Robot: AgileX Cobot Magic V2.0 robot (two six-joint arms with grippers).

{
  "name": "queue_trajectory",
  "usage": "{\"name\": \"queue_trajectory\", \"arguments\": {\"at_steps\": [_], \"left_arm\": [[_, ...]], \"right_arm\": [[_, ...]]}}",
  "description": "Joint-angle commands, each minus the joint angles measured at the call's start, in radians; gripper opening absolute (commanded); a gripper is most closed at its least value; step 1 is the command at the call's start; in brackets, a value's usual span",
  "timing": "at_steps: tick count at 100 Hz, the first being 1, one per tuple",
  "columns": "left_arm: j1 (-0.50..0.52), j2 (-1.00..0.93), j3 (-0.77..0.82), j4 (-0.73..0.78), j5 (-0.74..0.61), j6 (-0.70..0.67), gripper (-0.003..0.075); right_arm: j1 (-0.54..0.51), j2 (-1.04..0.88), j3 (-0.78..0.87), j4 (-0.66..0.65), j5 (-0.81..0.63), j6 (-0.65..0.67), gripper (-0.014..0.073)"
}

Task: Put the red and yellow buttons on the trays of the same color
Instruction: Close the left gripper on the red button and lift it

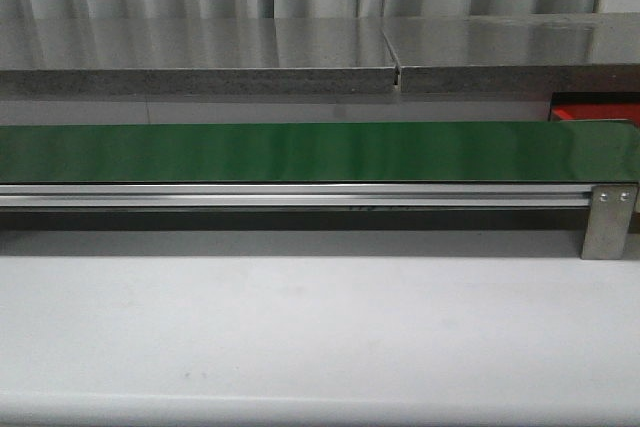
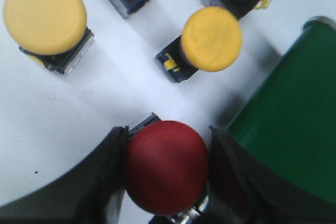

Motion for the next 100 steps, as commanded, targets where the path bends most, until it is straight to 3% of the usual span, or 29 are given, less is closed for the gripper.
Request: {"name": "queue_trajectory", "arguments": {"at_steps": [1,31,71,100], "left_arm": [[0.003,-0.125,-0.028,-0.014,-0.02,0.004,0.0008],[-0.026,-0.219,-0.099,-0.098,0.062,0.064,0.001],[-0.185,-0.117,-0.136,-0.106,0.076,0.086,0.001],[-0.213,-0.044,-0.138,-0.106,0.084,0.108,0.0013]], "right_arm": [[0.003,-0.006,-0.027,0.016,-0.047,-0.009,-0.0068],[0.003,-0.006,-0.027,0.016,-0.047,-0.009,-0.0068],[0.003,-0.006,-0.027,0.016,-0.048,-0.009,-0.0068],[0.003,-0.006,-0.027,0.016,-0.047,-0.009,-0.0068]]}}
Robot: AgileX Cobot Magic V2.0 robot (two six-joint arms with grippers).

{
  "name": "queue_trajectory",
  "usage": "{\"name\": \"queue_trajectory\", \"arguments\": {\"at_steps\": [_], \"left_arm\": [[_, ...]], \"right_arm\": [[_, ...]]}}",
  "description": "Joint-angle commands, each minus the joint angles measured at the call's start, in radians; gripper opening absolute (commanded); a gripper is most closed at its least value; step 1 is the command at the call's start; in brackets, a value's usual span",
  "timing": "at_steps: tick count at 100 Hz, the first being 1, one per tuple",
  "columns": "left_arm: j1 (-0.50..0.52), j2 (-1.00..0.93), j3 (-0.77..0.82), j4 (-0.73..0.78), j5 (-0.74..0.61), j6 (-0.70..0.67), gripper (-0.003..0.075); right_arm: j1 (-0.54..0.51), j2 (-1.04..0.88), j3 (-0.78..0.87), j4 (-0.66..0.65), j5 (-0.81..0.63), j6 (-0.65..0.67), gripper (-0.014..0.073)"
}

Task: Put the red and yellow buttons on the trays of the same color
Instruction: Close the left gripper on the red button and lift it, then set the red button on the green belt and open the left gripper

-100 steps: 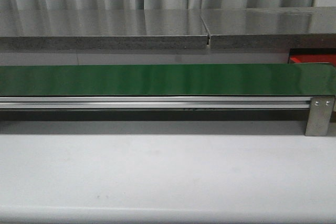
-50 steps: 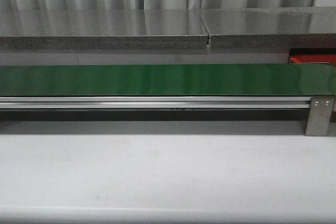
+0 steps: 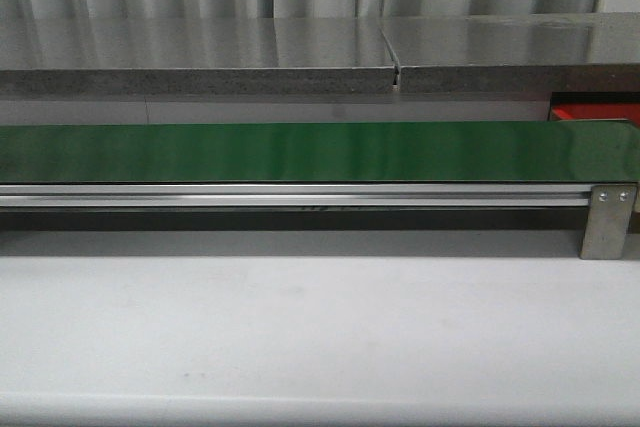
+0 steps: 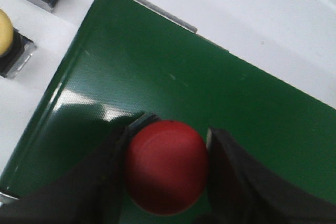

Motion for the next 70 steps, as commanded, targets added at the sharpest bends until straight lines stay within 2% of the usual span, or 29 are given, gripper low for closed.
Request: {"name": "queue_trajectory", "arguments": {"at_steps": [1,11,18,25,29,32,33,34,36,44,48,61,70], "left_arm": [[-0.006,-0.036,-0.035,-0.026,-0.025,0.013,0.0013],[-0.006,-0.031,-0.035,-0.026,-0.01,0.029,0.0028],[-0.006,-0.031,-0.035,-0.03,-0.006,0.055,0.0101],[-0.006,-0.031,-0.035,-0.054,0.002,0.09,0.0235],[-0.006,-0.031,-0.035,-0.072,0.006,0.116,0.0365],[-0.006,-0.031,-0.035,-0.085,0.006,0.124,0.0428],[-0.006,-0.031,-0.035,-0.092,0.008,0.128,0.0489],[-0.006,-0.031,-0.035,-0.096,0.008,0.131,0.0489],[-0.006,-0.031,-0.035,-0.106,0.008,0.133,0.0566],[-0.006,-0.031,-0.036,-0.13,0.008,0.133,0.0713],[-0.006,-0.031,-0.036,-0.135,0.003,0.134,0.0715],[-0.003,-0.052,-0.043,-0.134,0.0,0.147,0.064],[0.013,-0.08,-0.056,-0.129,0.003,0.151,0.0627]], "right_arm": [[0.003,-0.006,-0.027,0.016,-0.047,-0.009,-0.0068],[0.003,-0.006,-0.027,0.016,-0.047,-0.009,-0.0068],[0.003,-0.006,-0.027,0.016,-0.047,-0.009,-0.0068],[0.003,-0.006,-0.027,0.016,-0.047,-0.009,-0.0068],[0.003,-0.006,-0.027,0.016,-0.047,-0.009,-0.0068],[0.003,-0.006,-0.027,0.016,-0.047,-0.009,-0.0068],[0.003,-0.006,-0.027,0.016,-0.047,-0.009,-0.0068],[0.003,-0.006,-0.027,0.016,-0.047,-0.009,-0.0068],[0.003,-0.006,-0.027,0.016,-0.047,-0.009,-0.0068],[0.003,-0.006,-0.027,0.016,-0.047,-0.009,-0.0068],[0.003,-0.006,-0.027,0.016,-0.047,-0.009,-0.0068],[0.003,-0.006,-0.027,0.016,-0.047,-0.009,-0.0068],[0.003,-0.006,-0.027,0.016,-0.047,-0.009,-0.0068]]}}
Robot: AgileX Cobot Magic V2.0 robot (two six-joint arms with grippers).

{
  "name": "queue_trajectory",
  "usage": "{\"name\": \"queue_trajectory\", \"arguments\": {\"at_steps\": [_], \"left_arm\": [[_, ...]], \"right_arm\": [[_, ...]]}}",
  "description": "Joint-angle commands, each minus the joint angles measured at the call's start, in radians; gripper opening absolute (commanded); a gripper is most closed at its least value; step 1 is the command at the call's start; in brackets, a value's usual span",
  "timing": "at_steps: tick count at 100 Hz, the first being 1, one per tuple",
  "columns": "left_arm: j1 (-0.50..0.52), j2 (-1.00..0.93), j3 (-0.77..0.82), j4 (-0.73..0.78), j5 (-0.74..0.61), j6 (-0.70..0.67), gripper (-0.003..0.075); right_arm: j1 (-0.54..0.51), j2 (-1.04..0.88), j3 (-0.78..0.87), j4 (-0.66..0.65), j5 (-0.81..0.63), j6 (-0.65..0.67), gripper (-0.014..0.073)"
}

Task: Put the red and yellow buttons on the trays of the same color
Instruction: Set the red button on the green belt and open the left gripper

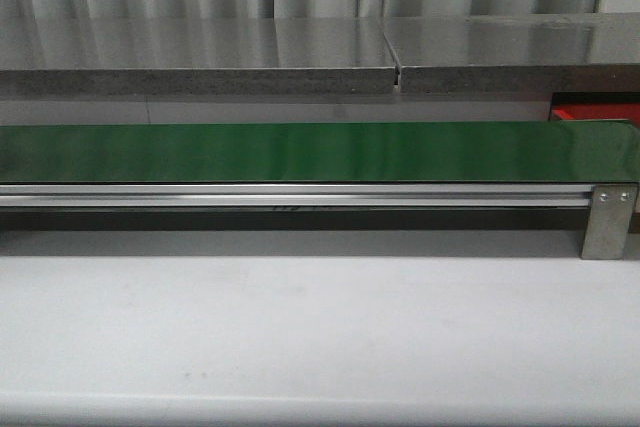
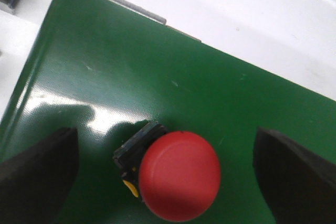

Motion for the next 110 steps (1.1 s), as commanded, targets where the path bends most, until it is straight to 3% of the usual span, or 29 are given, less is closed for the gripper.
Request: {"name": "queue_trajectory", "arguments": {"at_steps": [1,40,62,77,110], "left_arm": [[0.016,-0.087,-0.046,-0.029,-0.027,0.008,0.0627],[0.197,-0.173,-0.036,0.077,-0.014,-0.009,0.0626],[0.306,-0.167,0.064,0.104,-0.109,-0.009,0.0626],[0.342,-0.135,0.137,0.12,-0.17,-0.009,0.0626],[0.348,-0.014,0.134,0.13,-0.279,-0.009,0.0626]], "right_arm": [[0.003,-0.006,-0.027,0.016,-0.047,-0.009,-0.0068],[0.003,-0.006,-0.027,0.016,-0.047,-0.009,-0.0068],[0.003,-0.006,-0.027,0.016,-0.047,-0.009,-0.0068],[0.003,-0.006,-0.027,0.016,-0.047,-0.009,-0.0068],[0.003,-0.006,-0.027,0.016,-0.047,-0.009,-0.0068]]}}
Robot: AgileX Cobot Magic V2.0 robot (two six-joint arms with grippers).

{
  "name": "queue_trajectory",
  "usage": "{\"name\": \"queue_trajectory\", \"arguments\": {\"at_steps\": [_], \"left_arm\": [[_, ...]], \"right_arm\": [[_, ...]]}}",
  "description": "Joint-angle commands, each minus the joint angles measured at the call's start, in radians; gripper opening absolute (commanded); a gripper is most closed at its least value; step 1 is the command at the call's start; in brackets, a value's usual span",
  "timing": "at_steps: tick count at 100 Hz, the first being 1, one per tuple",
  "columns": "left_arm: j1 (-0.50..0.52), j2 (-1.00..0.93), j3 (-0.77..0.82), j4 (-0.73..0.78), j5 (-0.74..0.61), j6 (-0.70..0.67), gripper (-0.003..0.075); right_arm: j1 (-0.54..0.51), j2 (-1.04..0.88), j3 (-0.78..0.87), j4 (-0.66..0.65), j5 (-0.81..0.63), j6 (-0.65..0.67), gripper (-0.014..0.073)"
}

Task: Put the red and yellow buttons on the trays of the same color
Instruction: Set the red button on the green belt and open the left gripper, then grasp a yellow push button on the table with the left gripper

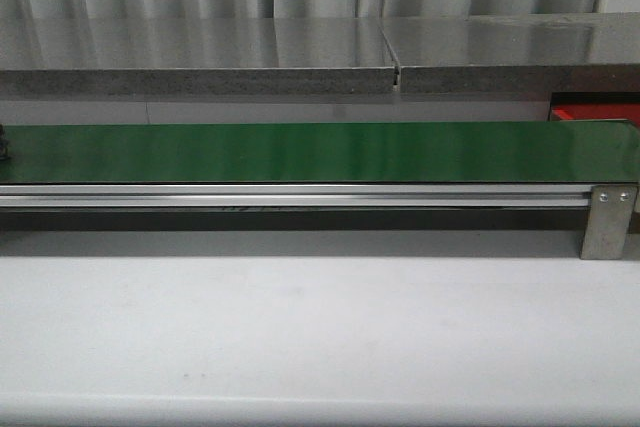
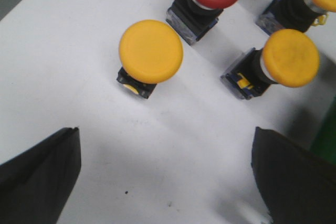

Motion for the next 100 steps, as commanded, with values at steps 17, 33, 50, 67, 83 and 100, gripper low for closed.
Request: {"name": "queue_trajectory", "arguments": {"at_steps": [17,33,50,67,83,100], "left_arm": [[0.01,0.022,-0.042,-0.005,-0.105,-0.006,0.0626],[0.01,0.07,-0.114,0.0,-0.09,-0.006,0.0626],[0.01,0.108,-0.187,-0.002,-0.081,-0.006,0.0626],[0.01,0.156,-0.249,0.0,-0.036,-0.006,0.0626],[0.01,0.162,-0.255,0.004,-0.048,-0.006,0.0626],[0.01,0.164,-0.255,0.004,-0.057,-0.006,0.0603]], "right_arm": [[0.003,-0.006,-0.027,0.016,-0.047,-0.009,-0.0068],[0.003,-0.006,-0.027,0.016,-0.047,-0.009,-0.0068],[0.003,-0.006,-0.027,0.016,-0.047,-0.009,-0.0068],[0.003,-0.006,-0.027,0.016,-0.047,-0.009,-0.0068],[0.003,-0.006,-0.027,0.016,-0.047,-0.009,-0.0068],[0.003,-0.006,-0.027,0.016,-0.047,-0.009,-0.0068]]}}
